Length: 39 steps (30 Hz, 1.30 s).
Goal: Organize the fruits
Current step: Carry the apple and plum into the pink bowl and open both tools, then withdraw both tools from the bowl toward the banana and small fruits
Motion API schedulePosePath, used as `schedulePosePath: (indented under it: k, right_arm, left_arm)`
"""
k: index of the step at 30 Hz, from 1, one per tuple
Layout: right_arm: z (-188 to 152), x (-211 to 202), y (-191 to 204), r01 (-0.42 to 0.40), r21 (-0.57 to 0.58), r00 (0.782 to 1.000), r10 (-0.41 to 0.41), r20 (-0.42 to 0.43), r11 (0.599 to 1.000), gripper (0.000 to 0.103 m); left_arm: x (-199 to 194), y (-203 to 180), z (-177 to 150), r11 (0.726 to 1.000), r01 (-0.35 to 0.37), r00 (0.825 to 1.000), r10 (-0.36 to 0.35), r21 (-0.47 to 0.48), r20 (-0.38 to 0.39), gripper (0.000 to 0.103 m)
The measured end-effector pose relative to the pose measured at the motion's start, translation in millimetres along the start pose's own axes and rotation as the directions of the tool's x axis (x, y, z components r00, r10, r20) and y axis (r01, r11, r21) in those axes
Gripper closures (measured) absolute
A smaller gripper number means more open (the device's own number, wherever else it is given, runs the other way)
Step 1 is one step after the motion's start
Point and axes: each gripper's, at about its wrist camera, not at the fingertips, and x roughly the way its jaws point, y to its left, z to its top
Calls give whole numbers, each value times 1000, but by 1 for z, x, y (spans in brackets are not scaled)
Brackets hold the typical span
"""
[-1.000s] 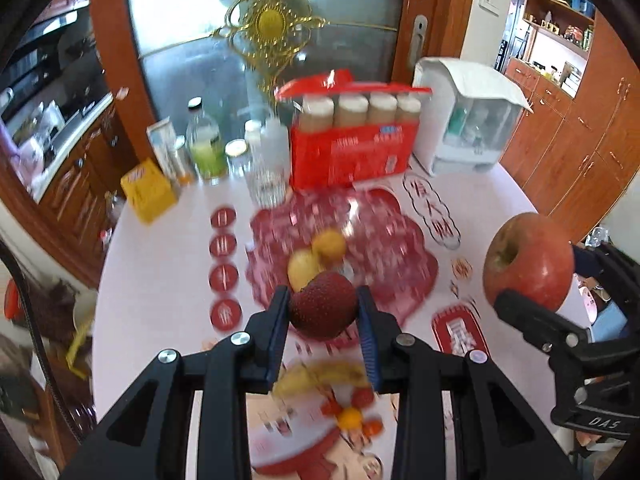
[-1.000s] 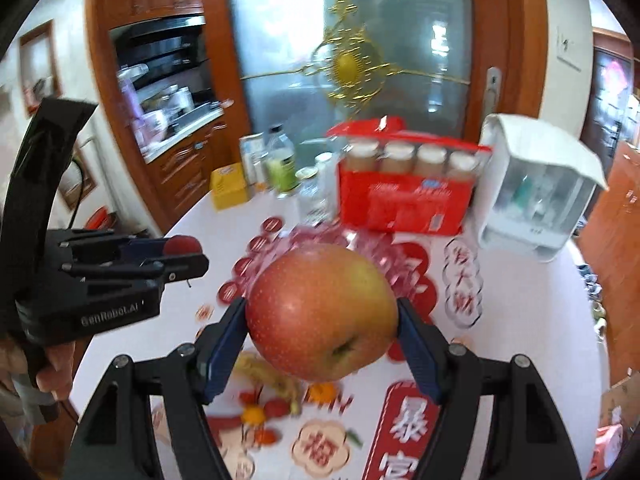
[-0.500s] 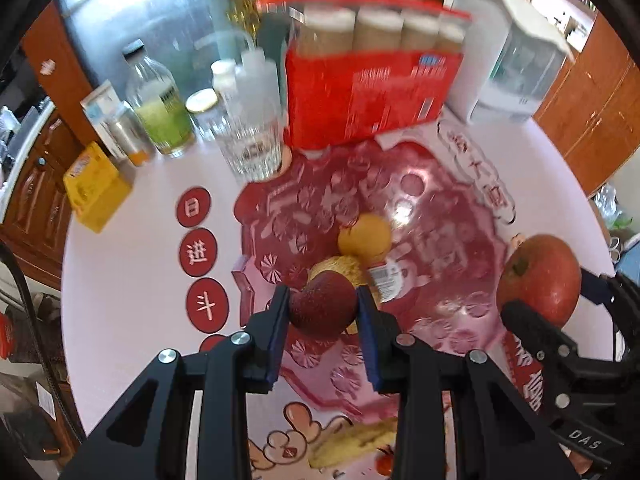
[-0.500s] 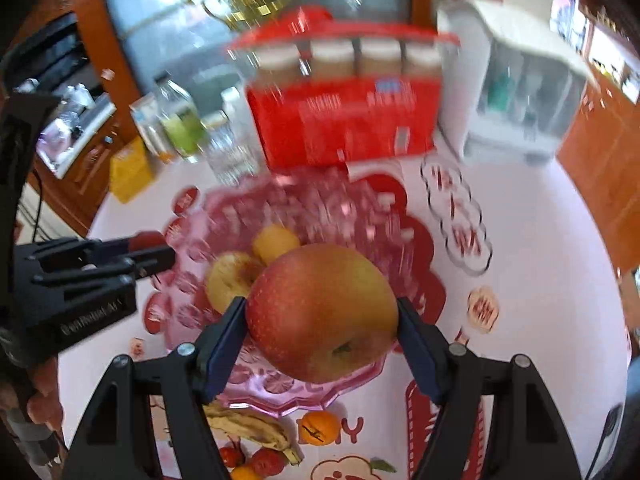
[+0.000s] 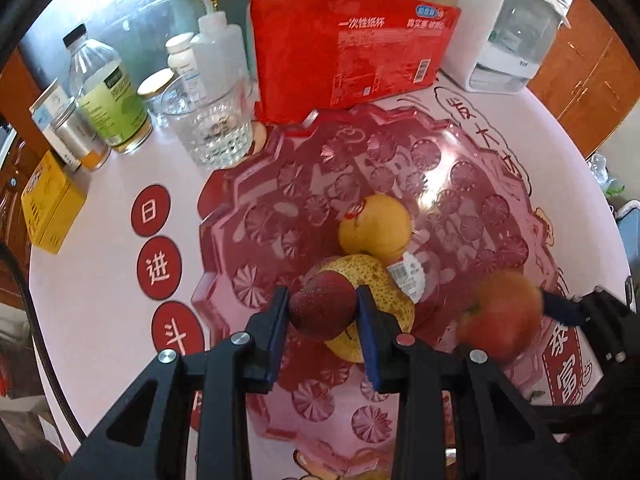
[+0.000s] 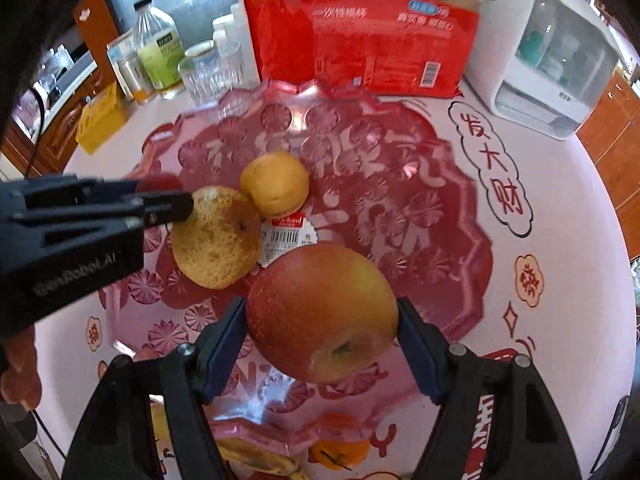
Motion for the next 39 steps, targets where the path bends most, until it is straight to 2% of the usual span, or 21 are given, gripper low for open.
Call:
schedulePosePath:
  k: [6, 10, 15, 16, 17, 18, 20, 21, 26, 29, 32, 39]
  right_arm:
    - [-3, 11, -1, -1, 12, 1000, 2, -17, 1000, 29]
    - [-3, 11, 0, -1, 10, 1000, 1, -19, 1000, 29]
    - [-7, -1, 3, 3, -19, 999, -2, 37, 1000, 29]
    - [-7, -4, 3, -2, -21, 999, 3, 46, 1000, 28]
    - [-7, -7, 3, -5, -23, 998, 6, 55, 1000, 28]
    - [-8, -10, 3, -5, -25, 998, 6, 59, 1000, 27]
    - [-9, -16, 3, -6, -31, 997, 9, 71, 999, 26]
    - [-10, -19, 4, -7, -34, 997, 10, 76, 999, 25]
    - [-16, -33, 7, -32, -36, 996, 35, 87, 999, 25]
    - [-21, -43, 8, -40, -32, 994, 43, 97, 999, 24]
    - [-24, -54, 11, -53, -33, 993, 57, 108, 998, 23]
    - [-36, -86, 19, -64, -64, 988, 73, 140, 996, 22]
  left_arm:
    - [-3, -16, 0, 998, -27, 999, 25, 61, 41, 72]
    - [-7, -26, -2, 997, -7, 999, 3, 81, 51, 72]
    - [-7, -37, -2, 995, -3, 999, -1, 101, 43, 71]
    - [-8, -38, -2, 995, -2, 999, -2, 103, 40, 69]
    - [-8, -39, -3, 995, -1, 999, -3, 102, 41, 61]
    - [-11, -41, -4, 995, 3, 999, -7, 102, 43, 47]
    - [-16, -43, -6, 995, 3, 998, -9, 97, 56, 31]
    - [-22, -45, -7, 995, 4, 997, -11, 97, 73, 26]
    - [-41, -49, -10, 994, 12, 996, -22, 111, 90, 16]
    - [-50, -49, -12, 995, 13, 996, -22, 103, 87, 13]
    - [-60, -47, -17, 996, 25, 996, -32, 89, 79, 12]
    - [-92, -51, -31, 997, -3, 996, -5, 81, 92, 12]
